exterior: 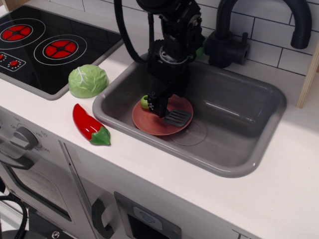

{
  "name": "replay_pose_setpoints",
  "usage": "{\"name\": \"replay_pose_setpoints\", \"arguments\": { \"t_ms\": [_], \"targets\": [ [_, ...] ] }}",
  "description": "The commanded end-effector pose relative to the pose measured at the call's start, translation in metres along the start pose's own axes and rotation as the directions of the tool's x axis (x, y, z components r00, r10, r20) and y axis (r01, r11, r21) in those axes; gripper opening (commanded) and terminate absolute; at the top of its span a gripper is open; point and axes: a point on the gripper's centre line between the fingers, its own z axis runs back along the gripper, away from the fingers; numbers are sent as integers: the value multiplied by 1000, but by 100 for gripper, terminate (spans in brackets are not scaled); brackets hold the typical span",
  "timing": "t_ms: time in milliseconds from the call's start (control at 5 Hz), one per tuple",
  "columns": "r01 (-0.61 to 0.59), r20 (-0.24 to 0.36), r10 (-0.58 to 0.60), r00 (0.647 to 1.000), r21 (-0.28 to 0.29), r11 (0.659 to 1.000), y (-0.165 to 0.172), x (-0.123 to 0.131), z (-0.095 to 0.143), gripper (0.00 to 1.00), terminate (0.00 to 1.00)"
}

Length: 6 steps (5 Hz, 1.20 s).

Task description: Take spatula off plate sink

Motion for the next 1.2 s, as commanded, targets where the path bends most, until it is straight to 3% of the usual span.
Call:
{"name": "replay_pose_setpoints", "arguments": {
  "t_ms": [0,200,400,800,1000],
  "targets": [
    [-17,11,17,1000,-54,998,7,8,9,100,0],
    [10,21,-9,1000,-61,998,12,7,7,100,0],
    [34,33,-32,999,-67,997,12,4,6,0,0],
    [71,31,-68,997,-108,992,-3,3,29,0,0],
    [59,0,-59,998,-131,990,-10,1,50,0,0]
  ]
}}
